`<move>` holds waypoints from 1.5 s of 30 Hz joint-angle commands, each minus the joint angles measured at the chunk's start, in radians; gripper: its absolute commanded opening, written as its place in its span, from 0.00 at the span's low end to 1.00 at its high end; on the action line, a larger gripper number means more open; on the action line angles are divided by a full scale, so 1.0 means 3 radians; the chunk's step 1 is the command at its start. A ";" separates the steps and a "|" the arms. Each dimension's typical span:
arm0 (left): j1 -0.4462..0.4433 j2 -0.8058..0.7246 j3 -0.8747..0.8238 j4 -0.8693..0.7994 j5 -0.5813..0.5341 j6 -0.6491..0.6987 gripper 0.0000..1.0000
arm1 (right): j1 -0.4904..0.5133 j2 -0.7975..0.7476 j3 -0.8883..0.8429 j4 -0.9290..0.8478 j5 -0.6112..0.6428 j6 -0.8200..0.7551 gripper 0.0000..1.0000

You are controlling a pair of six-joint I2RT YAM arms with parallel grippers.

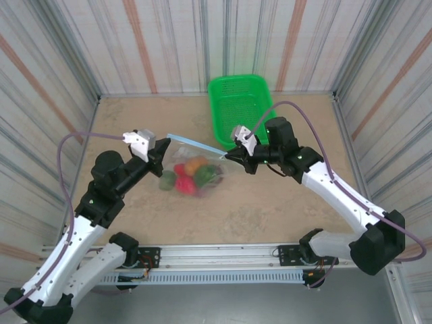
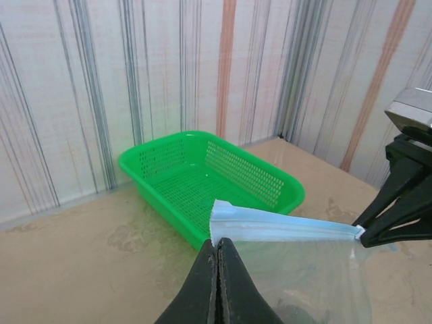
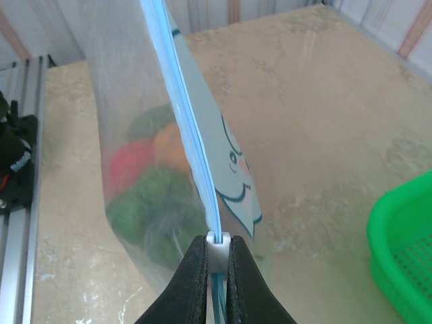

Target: Place the food in the zip-top bag and seal the zipper

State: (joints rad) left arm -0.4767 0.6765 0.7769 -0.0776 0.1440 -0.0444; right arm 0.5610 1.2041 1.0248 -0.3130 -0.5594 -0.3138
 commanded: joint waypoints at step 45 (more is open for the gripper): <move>-0.0184 -0.0917 -0.0717 -0.1086 -0.1190 -0.1453 0.00 | 0.0213 -0.0420 0.0111 -0.1032 0.1447 0.0787 0.17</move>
State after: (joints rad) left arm -0.5388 0.3443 0.5945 -0.3767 -0.0399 -0.3706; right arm 0.6353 1.0107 1.0546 -0.6525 -0.2687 -0.0853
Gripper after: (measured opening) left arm 0.044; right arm 0.127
